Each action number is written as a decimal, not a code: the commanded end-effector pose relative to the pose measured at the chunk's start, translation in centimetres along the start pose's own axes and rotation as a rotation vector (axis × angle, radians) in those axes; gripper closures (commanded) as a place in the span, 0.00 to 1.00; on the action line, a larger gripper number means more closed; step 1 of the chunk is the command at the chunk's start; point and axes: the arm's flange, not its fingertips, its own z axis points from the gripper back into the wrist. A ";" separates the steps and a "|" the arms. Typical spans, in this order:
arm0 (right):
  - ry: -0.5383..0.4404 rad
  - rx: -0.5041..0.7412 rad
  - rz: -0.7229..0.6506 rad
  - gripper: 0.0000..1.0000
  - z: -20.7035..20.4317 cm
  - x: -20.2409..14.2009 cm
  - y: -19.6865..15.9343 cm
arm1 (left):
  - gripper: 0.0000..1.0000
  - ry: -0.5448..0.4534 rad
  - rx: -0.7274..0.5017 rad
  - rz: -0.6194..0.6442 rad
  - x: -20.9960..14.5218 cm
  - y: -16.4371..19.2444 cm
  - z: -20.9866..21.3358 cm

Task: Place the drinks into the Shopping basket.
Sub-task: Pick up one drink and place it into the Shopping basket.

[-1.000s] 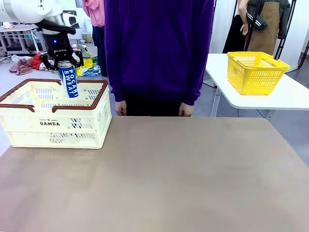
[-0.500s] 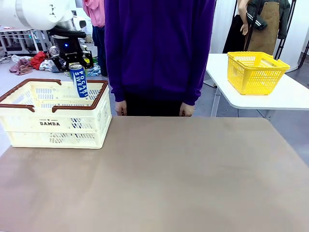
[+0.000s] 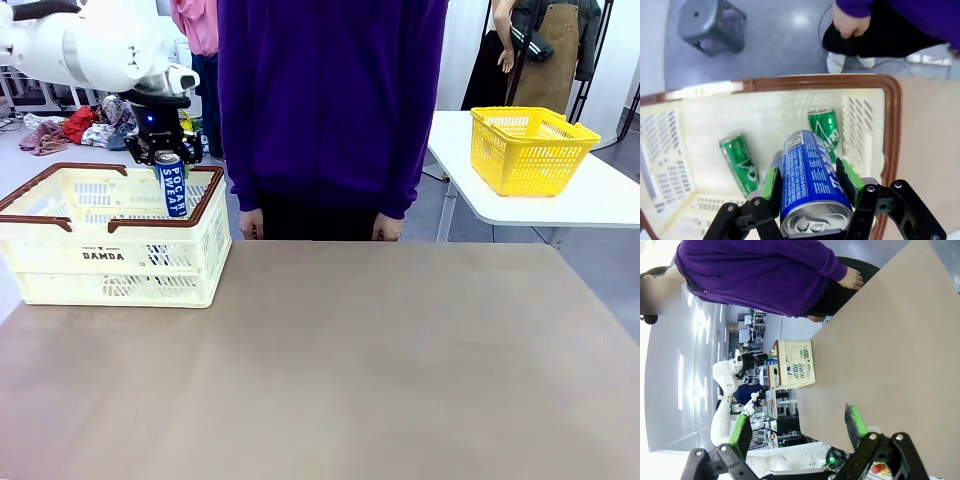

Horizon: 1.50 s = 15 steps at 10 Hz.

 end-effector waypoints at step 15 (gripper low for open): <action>-0.002 0.020 0.023 0.00 0.0 0.1 0.1 | 0.42 0.094 -0.066 -0.215 2.3 2.2 -7.9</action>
